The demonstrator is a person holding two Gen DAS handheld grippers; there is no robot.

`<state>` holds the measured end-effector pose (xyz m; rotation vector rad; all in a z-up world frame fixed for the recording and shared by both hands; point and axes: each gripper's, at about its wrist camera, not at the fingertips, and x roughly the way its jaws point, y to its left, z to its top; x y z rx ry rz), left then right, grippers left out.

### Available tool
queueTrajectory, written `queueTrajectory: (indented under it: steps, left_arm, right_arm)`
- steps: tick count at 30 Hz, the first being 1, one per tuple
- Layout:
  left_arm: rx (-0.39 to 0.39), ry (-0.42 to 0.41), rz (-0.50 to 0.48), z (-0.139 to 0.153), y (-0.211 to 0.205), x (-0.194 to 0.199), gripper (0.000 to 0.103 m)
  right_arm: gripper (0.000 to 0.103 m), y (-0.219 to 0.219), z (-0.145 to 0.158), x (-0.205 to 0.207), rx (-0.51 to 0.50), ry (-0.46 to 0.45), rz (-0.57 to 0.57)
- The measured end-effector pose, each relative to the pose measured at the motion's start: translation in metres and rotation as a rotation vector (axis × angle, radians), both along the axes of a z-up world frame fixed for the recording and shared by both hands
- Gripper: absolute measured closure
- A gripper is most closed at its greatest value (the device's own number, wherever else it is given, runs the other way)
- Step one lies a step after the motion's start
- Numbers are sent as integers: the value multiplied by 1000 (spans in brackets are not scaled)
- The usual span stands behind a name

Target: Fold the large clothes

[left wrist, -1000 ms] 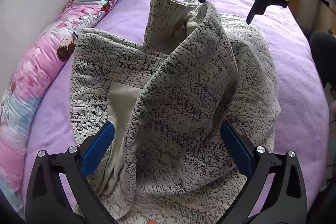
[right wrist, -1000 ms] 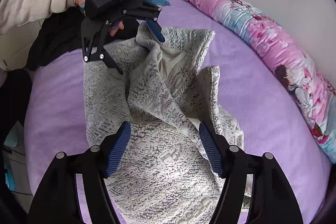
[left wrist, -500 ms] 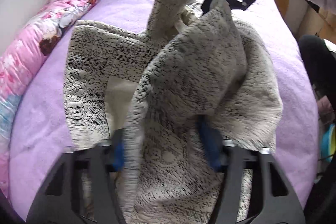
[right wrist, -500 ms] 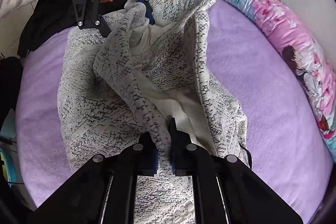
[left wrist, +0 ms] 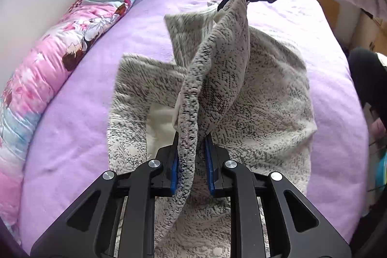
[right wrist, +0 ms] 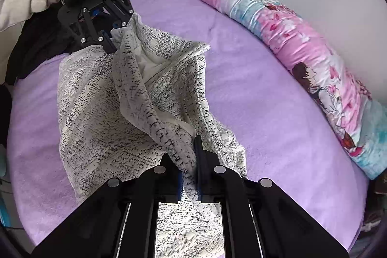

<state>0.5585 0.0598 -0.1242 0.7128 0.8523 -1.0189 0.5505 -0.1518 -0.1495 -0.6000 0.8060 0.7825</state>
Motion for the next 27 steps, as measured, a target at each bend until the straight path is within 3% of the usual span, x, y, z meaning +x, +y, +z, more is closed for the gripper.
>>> queueTrajectory:
  steps: [4, 8, 11, 15, 16, 18, 19, 20, 21, 23, 24, 26, 27]
  left_arm:
    - [-14, 10, -11, 10, 5, -1, 78]
    - [-15, 10, -8, 16, 15, 4, 62]
    - [2, -13, 56, 16, 26, 18, 43]
    - [84, 3, 108, -8, 33, 33, 45]
    - [123, -6, 113, -19, 31, 34, 45]
    - [189, -9, 136, -42, 27, 34, 41]
    - [194, -20, 146, -50, 26, 33, 38]
    - [196, -34, 168, -58, 26, 34, 29]
    - [204, -49, 197, -66, 29, 36, 14]
    - [194, -42, 298, -76, 38, 48, 8]
    - [196, -58, 332, -78, 42, 52, 10]
    - [296, -178, 460, -78, 52, 64, 37]
    - [277, -155, 534, -72, 64, 72, 38]
  right_arm:
    - [99, 6, 3, 10, -20, -16, -55]
    - [99, 13, 0, 22, -42, -11, -79]
    - [97, 14, -6, 31, -41, 4, -99]
    - [90, 15, -21, 52, -45, 52, -139]
    - [85, 15, -26, 57, -43, 62, -149]
    - [57, 16, -36, 69, -59, 56, -202]
    - [37, 15, -39, 76, -57, 45, -236]
    - [24, 13, -41, 81, -50, 50, -263]
    - [18, 11, -44, 88, -50, 53, -299]
    - [12, 4, -51, 102, -71, 45, -389]
    - [12, 0, -54, 106, -91, 27, -430]
    - [8, -5, -53, 107, -121, -18, -495]
    - [8, -8, -53, 106, -131, -16, -503]
